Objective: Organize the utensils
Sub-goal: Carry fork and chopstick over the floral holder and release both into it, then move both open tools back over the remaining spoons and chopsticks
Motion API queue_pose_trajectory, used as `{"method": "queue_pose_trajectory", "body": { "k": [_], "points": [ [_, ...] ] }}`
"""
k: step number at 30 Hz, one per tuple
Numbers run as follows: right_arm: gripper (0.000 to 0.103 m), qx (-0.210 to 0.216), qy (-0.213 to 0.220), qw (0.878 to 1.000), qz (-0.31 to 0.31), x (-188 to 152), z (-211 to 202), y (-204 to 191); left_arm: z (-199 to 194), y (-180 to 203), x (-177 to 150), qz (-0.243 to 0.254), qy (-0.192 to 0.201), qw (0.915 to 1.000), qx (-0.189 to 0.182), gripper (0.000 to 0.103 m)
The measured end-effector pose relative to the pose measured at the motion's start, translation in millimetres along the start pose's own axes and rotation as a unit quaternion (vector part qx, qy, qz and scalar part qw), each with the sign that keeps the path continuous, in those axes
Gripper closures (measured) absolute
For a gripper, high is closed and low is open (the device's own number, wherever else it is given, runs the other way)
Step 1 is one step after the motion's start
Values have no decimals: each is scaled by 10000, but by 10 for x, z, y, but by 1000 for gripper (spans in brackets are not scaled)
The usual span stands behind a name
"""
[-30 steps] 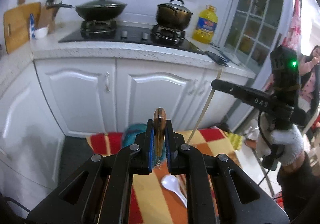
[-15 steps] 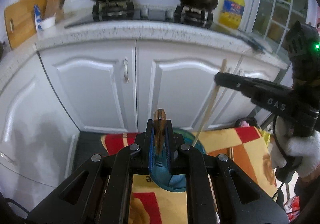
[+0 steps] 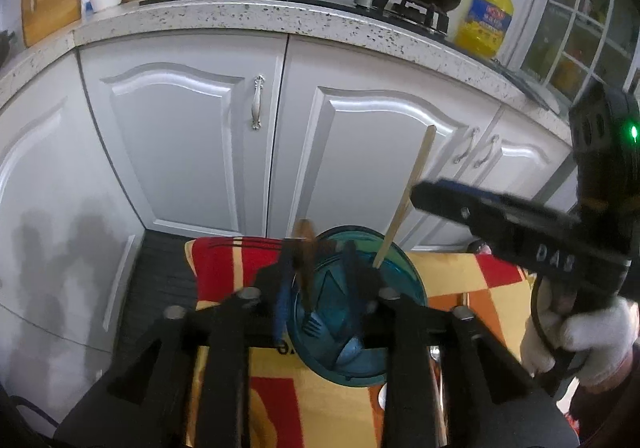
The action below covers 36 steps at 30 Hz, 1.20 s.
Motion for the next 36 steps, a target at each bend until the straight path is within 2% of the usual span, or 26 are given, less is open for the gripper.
{"method": "queue_pose_trajectory", "body": {
  "k": [10,18,22,27,31,36],
  "points": [
    [64,-164,-155,9997,81,-414,-130,11,-210,-3,-244,-183,98,9997,107,65],
    [64,-336,-257,9990,156,-716,-259,-30,-416,92,-405,-119,257,9992,278,62],
    [64,-418,-264,9986,190,-869,-358,-66,-572,141,-463,-73,396,9985,361,56],
    [63,-529,-271,9980,229,-1036,-502,-85,-735,225,-541,-33,537,9979,367,56],
    [62,-776,-279,9963,228,-1200,-620,-78,-815,325,-634,32,603,9975,372,56],
    [62,-822,-290,9955,378,-1386,-732,-21,-835,492,-788,74,600,9977,315,56]
  ]
}}
Point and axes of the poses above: each gripper's, at about its wrist camera, not at the fingertips, and z roughly the way its jaws point, y to its right, x to its top, the point moved 2 cm from there along z, roughly the way its jaws point, and after that the axes turned 7 degrees about -y, right-handed, at the moved point
